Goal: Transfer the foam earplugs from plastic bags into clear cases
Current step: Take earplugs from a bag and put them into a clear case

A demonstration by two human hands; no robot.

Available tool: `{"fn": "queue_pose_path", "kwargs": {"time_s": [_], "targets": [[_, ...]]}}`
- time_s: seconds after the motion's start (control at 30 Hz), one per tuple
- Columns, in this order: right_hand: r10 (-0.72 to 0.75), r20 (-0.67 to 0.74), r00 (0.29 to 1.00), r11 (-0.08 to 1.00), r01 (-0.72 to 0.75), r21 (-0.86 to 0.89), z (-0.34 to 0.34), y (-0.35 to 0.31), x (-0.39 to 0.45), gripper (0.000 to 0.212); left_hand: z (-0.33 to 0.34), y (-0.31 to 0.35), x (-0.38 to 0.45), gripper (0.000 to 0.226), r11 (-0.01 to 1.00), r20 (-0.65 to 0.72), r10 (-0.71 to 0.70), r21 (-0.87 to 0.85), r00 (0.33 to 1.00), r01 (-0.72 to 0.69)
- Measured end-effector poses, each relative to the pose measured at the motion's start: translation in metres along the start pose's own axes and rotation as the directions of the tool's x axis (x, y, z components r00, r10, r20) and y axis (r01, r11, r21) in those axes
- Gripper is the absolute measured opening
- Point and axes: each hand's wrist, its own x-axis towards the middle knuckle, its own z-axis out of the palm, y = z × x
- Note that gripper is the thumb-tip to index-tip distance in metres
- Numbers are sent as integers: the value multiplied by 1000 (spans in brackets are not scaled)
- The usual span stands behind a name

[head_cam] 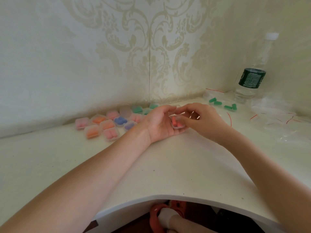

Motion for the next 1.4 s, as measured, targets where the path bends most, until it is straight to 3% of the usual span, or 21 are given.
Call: {"fn": "queue_pose_path", "kwargs": {"time_s": [0.17, 0.4, 0.63, 0.7, 0.8, 0.97, 1.1, 1.23, 1.3, 1.4], "targets": [[-64, 9, 998, 994, 65, -91, 4, 1, -2, 16, -2, 0, 3, 10, 1000, -33, -7, 14, 999, 8], [-123, 36, 992, 982, 127, -139, 3, -1, -2, 19, 0, 1, 2, 23, 999, -62, -26, -36, 998, 24], [-172, 167, 971, 905, 222, -362, -2, 7, -4, 27, -1, 1, 2, 30, 999, 8, -49, -6, 999, 49], [-155, 178, 972, 931, 204, -303, -1, 8, -2, 24, -1, 1, 2, 38, 999, 2, -49, -16, 999, 49], [-56, 104, 993, 997, 61, -47, 1, 4, -1, 24, -2, 1, 3, 35, 998, -5, -40, -58, 999, 40], [75, -18, 997, 981, -71, 179, -2, 4, 2, 28, 1, 0, 0, 25, 998, -72, 1, -55, 997, -5], [49, -165, 985, 986, -21, 167, -5, 4, 2, 22, 2, -1, 0, 44, 1000, -86, 8, -29, 996, -11], [34, -50, 998, 978, -23, 209, 0, 8, 3, 37, 5, 1, -3, 35, 1000, -35, 9, -28, 999, -10], [22, -13, 1000, 979, -19, 204, 1, 9, 3, 38, 4, 3, -6, 48, 996, -8, 2, -86, 1000, -3], [-56, 14, 998, 998, 56, 43, -2, 6, -1, 35, 3, 4, -10, 48, 989, 28, 27, -148, 999, -23]]}}
